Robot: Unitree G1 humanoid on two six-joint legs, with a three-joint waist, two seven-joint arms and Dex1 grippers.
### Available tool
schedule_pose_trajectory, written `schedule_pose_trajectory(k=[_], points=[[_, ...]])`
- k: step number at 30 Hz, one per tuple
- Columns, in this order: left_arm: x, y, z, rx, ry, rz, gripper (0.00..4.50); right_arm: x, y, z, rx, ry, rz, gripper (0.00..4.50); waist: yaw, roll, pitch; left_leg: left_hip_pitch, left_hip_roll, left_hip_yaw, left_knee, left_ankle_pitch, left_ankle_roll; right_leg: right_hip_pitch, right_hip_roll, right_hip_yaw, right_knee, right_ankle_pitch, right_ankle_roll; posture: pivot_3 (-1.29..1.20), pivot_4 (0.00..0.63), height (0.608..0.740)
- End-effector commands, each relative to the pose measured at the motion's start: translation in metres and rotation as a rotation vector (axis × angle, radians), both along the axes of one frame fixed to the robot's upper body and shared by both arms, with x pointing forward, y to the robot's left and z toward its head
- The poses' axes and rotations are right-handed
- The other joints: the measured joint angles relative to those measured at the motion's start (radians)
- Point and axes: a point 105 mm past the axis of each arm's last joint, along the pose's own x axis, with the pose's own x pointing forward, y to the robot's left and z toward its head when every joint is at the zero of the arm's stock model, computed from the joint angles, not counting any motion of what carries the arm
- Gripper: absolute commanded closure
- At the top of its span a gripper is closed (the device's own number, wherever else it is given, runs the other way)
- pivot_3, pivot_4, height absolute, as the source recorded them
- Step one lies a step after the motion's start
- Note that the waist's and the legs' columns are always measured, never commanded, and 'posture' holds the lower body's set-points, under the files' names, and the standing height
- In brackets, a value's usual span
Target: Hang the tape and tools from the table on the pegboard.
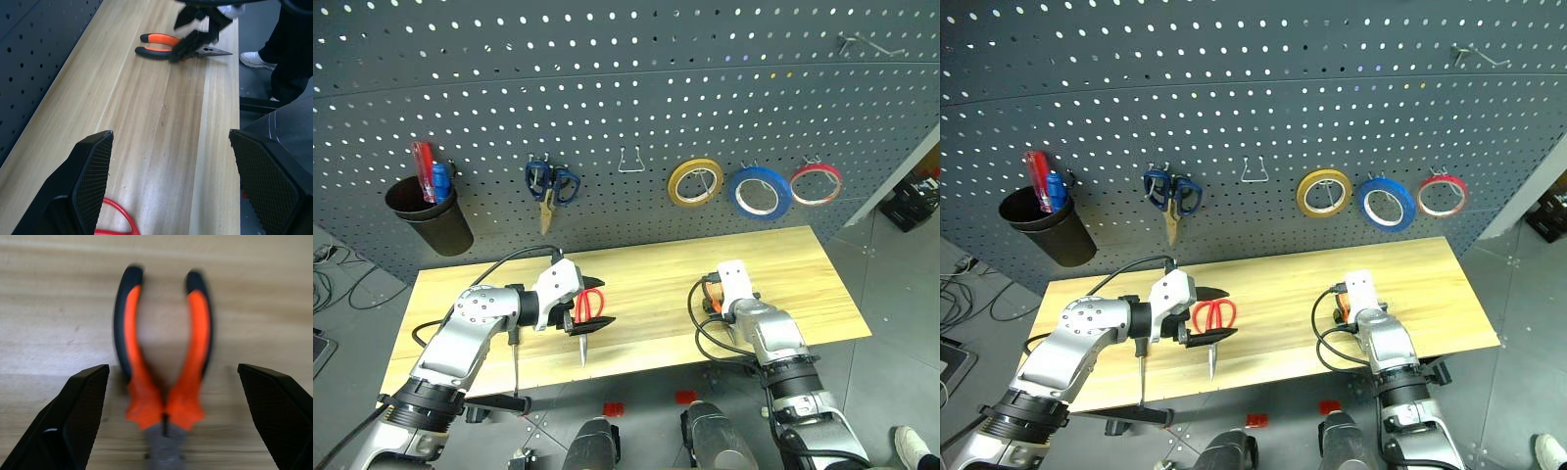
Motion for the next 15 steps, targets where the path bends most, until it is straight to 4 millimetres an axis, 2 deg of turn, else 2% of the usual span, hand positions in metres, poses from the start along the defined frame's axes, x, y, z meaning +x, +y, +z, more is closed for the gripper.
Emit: schedule_pose_trajectory(k=[1, 7, 10, 13, 15], points=[[0.001, -0.001, 0.008, -0.013, -0.036, 0.002, 0.52, 0.007, -0.002, 0.001, 0.047, 0.020, -0.018, 0.02, 0.000, 0.000, 0.000, 0.000, 0.000, 0.000, 0.000, 0.000, 0.000, 0.000, 0.000, 0.000, 0.000, 0.000, 0.000, -0.06, 0.177, 0.740], [0.001, -0.004, 0.009, -0.023, -0.038, 0.005, 0.52, 0.005, -0.008, -0.012, 0.024, 0.089, -0.011, 0.02, 0.000, -0.001, -0.001, 0.000, 0.000, 0.001, 0.000, 0.000, -0.001, 0.000, 0.000, 0.001, 0.000, 0.000, 0.000, -0.06, 0.177, 0.740], [0.000, -0.005, 0.010, -0.049, -0.031, 0.012, 0.52, 0.000, -0.003, -0.015, 0.023, 0.108, 0.009, 0.59, 0.000, -0.001, -0.001, 0.000, 0.000, 0.000, 0.000, 0.001, -0.001, 0.000, 0.000, 0.001, 0.000, 0.000, 0.000, -0.06, 0.177, 0.740], [0.000, -0.005, 0.012, -0.081, -0.024, 0.022, 0.52, -0.003, 0.003, -0.013, 0.017, 0.094, 0.029, 1.63, 0.000, -0.002, -0.001, 0.001, 0.000, 0.000, 0.000, 0.001, -0.001, 0.000, 0.000, 0.000, 0.000, 0.000, 0.000, -0.07, 0.174, 0.740], [0.000, -0.005, 0.015, -0.112, -0.027, 0.034, 0.52, -0.003, 0.007, -0.006, -0.016, 0.040, 0.058, 1.75, 0.000, -0.001, -0.001, 0.001, 0.001, 0.000, 0.000, 0.001, -0.001, 0.000, 0.000, 0.000, 0.000, 0.000, 0.000, -0.07, 0.174, 0.740]])
